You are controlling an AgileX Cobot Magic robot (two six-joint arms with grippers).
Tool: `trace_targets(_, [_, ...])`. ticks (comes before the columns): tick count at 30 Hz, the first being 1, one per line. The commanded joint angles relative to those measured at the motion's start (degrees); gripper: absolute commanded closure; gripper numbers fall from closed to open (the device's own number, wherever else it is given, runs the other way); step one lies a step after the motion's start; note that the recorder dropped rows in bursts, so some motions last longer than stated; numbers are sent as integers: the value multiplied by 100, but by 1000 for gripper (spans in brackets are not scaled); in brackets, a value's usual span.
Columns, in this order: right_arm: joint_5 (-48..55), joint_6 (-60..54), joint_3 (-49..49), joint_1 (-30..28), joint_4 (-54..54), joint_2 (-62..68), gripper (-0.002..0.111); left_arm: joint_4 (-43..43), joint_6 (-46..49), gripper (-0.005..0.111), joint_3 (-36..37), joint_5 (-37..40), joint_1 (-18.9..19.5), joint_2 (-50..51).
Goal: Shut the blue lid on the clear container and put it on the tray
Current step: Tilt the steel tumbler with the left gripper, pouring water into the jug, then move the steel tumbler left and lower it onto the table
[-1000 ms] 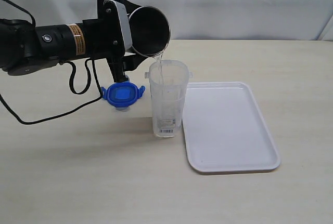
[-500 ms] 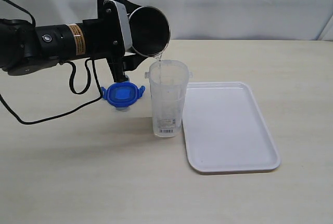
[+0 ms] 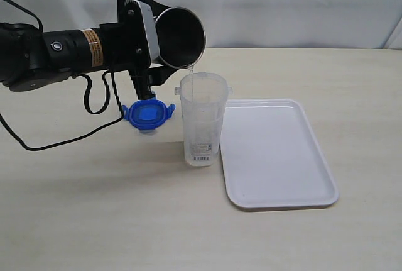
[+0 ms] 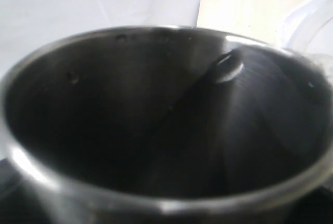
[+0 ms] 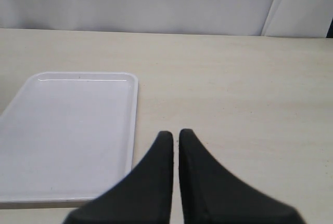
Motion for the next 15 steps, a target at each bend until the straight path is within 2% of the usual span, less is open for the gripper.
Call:
trace_targets(1, [-11,-1,9,11,0,-21,104,-125,-271,107,-102,-325,-13,-88])
trace_targets(11, [-11,-1,9,11,0,-21,104,-172,-978,107,-102,-325,-13,-88])
trace_targets(15, [-11,-1,9,11,0,-21,104,-754,-1520,107,-102,-325,-13,-88])
